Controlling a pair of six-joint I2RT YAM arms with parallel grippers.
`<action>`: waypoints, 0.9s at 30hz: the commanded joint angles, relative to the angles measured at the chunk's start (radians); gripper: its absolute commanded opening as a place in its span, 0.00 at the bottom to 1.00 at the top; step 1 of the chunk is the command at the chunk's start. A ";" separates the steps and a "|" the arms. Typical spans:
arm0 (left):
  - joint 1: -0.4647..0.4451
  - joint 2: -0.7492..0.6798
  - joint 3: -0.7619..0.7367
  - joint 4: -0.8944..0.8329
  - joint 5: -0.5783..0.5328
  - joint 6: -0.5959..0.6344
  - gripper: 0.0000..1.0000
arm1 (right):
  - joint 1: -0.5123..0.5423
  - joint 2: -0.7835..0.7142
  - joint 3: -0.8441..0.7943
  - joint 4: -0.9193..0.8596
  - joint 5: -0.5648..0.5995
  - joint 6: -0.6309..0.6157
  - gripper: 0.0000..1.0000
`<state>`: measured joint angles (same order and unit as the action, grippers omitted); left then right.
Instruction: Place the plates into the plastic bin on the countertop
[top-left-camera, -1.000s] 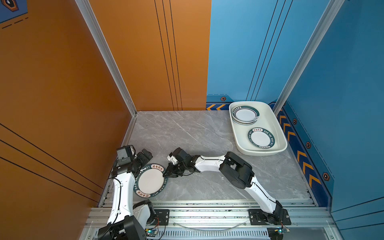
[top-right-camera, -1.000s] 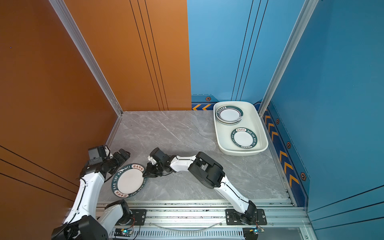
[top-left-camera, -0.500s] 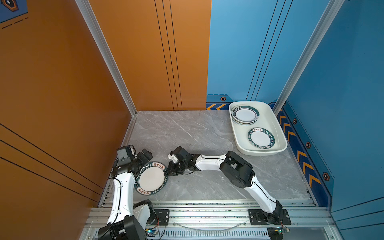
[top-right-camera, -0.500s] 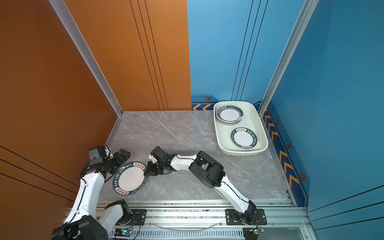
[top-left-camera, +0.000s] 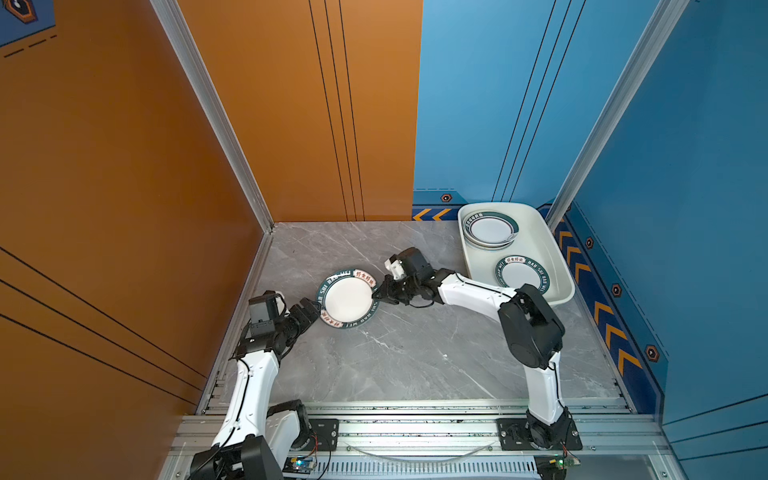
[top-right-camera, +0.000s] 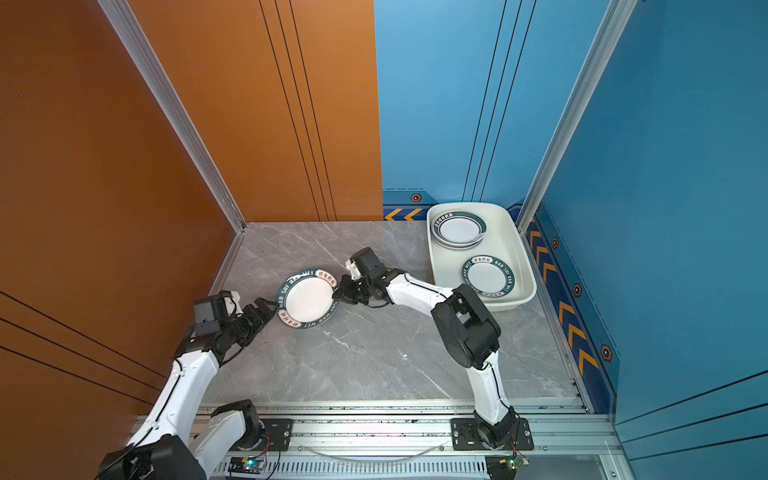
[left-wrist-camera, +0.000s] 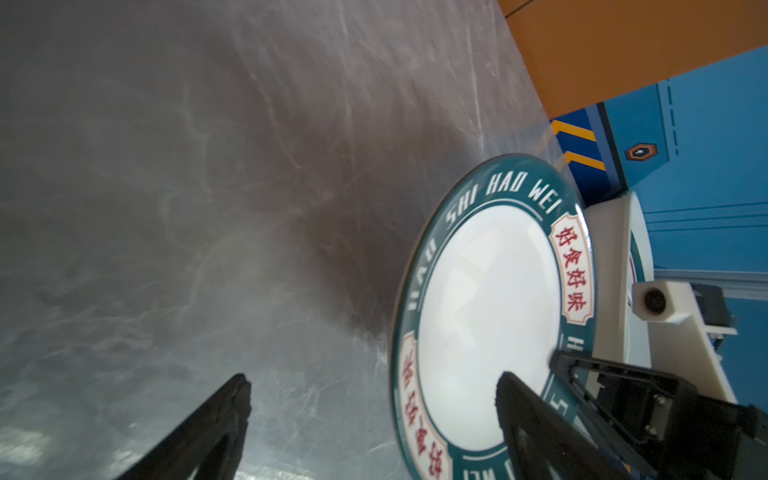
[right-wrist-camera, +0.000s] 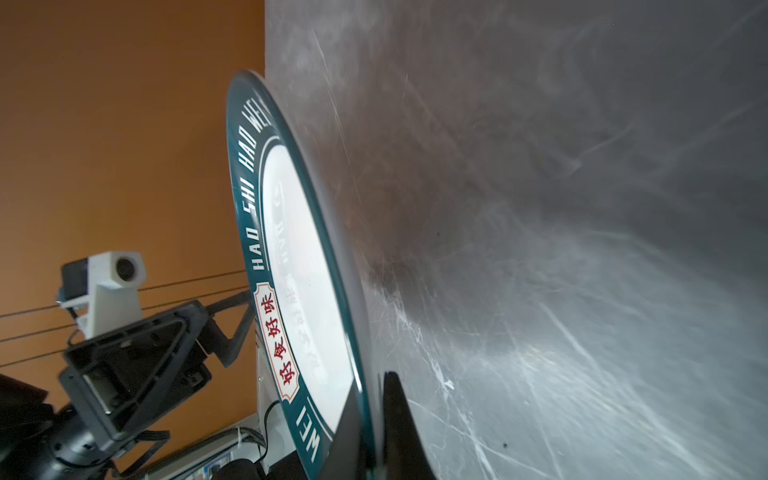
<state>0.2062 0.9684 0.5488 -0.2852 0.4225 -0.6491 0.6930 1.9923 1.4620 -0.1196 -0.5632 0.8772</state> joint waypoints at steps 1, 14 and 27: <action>-0.082 0.060 0.030 0.120 0.051 -0.041 0.93 | -0.036 -0.081 -0.029 -0.018 -0.016 -0.051 0.00; -0.225 0.185 0.072 0.331 0.070 -0.139 0.77 | -0.054 -0.153 -0.072 0.037 -0.120 -0.024 0.00; -0.226 0.178 0.066 0.371 0.130 -0.173 0.16 | -0.055 -0.139 -0.113 0.117 -0.157 0.026 0.00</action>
<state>-0.0086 1.1519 0.5938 0.0837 0.5194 -0.8478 0.6201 1.8866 1.3514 -0.0723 -0.6907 0.9150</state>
